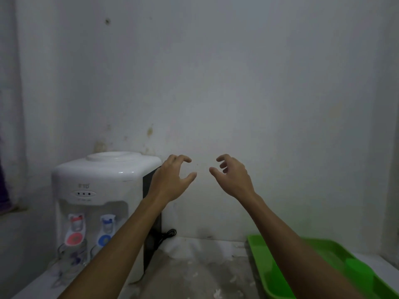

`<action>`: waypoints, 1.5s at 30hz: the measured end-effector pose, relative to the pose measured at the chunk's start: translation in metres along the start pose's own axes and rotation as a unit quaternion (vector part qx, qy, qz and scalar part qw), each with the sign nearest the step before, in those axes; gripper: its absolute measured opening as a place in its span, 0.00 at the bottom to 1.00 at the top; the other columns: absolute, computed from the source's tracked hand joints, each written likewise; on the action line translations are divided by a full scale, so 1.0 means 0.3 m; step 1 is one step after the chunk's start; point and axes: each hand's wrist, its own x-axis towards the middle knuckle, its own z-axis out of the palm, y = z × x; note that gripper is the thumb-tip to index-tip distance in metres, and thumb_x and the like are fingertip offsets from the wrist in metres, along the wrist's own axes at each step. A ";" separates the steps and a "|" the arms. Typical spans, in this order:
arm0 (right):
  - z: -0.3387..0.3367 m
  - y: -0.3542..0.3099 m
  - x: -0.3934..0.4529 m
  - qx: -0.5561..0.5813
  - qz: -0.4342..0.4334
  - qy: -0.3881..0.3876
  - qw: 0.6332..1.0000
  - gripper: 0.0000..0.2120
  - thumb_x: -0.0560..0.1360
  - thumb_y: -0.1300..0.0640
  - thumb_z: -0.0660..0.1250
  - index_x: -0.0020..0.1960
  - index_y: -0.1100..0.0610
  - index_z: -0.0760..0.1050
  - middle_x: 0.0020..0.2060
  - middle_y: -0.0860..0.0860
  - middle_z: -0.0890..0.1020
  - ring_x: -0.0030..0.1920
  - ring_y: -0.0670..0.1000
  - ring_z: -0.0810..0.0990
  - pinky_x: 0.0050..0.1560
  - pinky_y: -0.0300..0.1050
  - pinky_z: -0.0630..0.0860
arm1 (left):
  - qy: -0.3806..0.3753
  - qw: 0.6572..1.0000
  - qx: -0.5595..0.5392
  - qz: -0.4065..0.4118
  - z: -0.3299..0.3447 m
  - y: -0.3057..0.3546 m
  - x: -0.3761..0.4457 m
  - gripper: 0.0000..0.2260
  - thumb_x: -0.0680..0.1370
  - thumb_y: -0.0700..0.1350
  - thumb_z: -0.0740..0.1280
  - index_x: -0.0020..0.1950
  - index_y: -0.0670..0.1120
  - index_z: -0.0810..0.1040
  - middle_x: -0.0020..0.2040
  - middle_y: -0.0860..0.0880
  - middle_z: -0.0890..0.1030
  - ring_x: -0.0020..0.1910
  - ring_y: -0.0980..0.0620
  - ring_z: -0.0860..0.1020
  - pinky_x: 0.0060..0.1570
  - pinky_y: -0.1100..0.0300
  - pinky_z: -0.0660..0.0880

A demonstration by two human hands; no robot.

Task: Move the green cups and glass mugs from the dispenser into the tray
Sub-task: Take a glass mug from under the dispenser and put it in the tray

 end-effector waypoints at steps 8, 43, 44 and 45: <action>0.228 -0.119 -0.068 0.059 -0.019 -0.040 0.997 0.14 0.75 0.42 0.68 0.56 0.48 0.79 0.35 0.44 0.82 0.37 0.45 0.82 0.37 0.43 0.76 | 0.011 0.997 0.067 -0.036 -0.102 -0.195 -0.168 0.10 0.75 0.56 0.72 0.53 0.57 0.76 0.43 0.58 0.76 0.37 0.59 0.76 0.35 0.64 0.69; 0.605 -0.307 -0.259 0.139 -0.060 -0.127 0.980 0.06 0.76 0.48 0.69 0.46 0.50 0.78 0.30 0.44 0.77 0.30 0.43 0.75 0.30 0.36 0.67 | -0.060 0.953 -0.038 -0.294 -0.173 -0.557 -0.592 0.35 0.69 0.43 0.80 0.67 0.47 0.61 0.55 0.43 0.79 0.50 0.42 0.82 0.52 0.42 0.81; 0.600 -0.307 -0.261 0.141 -0.058 -0.127 0.980 0.06 0.76 0.48 0.69 0.46 0.50 0.78 0.30 0.44 0.77 0.30 0.43 0.74 0.30 0.36 0.67 | -0.068 0.951 -0.038 -0.298 -0.183 -0.555 -0.593 0.34 0.68 0.44 0.80 0.64 0.47 0.61 0.54 0.44 0.78 0.49 0.43 0.82 0.50 0.45 0.82; 0.595 -0.307 -0.263 0.141 -0.056 -0.127 0.980 0.06 0.76 0.48 0.69 0.46 0.50 0.78 0.30 0.44 0.77 0.30 0.43 0.75 0.30 0.36 0.67 | -0.073 0.950 -0.040 -0.301 -0.191 -0.552 -0.593 0.32 0.67 0.44 0.81 0.61 0.48 0.62 0.52 0.45 0.78 0.48 0.45 0.82 0.48 0.48 0.82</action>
